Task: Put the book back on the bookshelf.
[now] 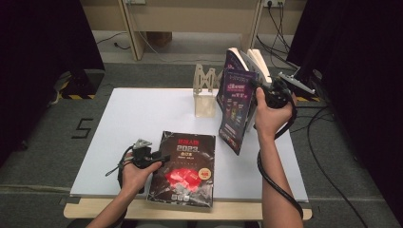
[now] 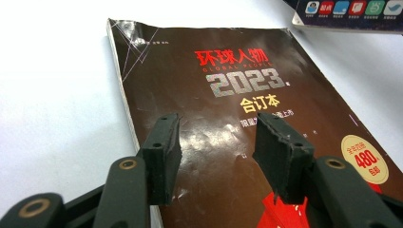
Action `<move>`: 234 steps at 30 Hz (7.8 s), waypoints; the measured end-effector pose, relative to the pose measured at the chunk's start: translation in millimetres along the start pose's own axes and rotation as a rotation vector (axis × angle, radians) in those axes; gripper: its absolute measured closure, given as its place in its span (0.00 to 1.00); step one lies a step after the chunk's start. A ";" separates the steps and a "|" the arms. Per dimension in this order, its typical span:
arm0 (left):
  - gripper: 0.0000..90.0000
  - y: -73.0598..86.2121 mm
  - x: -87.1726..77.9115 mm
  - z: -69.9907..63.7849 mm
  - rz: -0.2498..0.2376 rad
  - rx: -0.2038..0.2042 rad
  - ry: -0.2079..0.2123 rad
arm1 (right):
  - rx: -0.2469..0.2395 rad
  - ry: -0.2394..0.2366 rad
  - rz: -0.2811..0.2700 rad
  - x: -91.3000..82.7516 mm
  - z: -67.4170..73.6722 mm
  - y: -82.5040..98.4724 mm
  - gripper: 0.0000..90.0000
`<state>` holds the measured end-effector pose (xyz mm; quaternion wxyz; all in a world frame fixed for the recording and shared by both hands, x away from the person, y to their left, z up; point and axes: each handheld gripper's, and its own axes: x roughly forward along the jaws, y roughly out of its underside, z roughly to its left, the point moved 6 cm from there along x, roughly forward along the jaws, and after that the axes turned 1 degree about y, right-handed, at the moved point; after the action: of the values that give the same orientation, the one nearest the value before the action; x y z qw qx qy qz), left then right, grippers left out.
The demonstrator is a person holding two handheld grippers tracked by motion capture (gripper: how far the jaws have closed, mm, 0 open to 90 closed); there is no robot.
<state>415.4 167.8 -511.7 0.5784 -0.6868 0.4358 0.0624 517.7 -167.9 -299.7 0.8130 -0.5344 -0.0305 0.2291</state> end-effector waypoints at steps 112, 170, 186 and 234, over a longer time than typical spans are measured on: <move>0.57 2.9 3.4 2.8 0.011 0.013 0.000 | -0.064 0.072 -0.060 65.5 4.2 -34.7 0.94; 0.57 5.3 6.2 -2.8 0.026 0.019 0.009 | -0.265 0.140 0.046 -42.4 -13.8 32.8 0.92; 0.57 5.3 6.9 -4.8 0.026 0.019 0.016 | -0.290 0.136 0.120 -37.8 -13.9 35.2 0.88; 0.58 3.7 5.7 -1.6 0.022 0.017 0.017 | -0.311 0.114 0.054 -12.5 12.5 3.5 0.94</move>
<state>415.8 163.6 -517.3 0.5800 -0.6775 0.4485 0.0591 501.6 -161.2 -295.0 0.7145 -0.6665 -0.0049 0.2128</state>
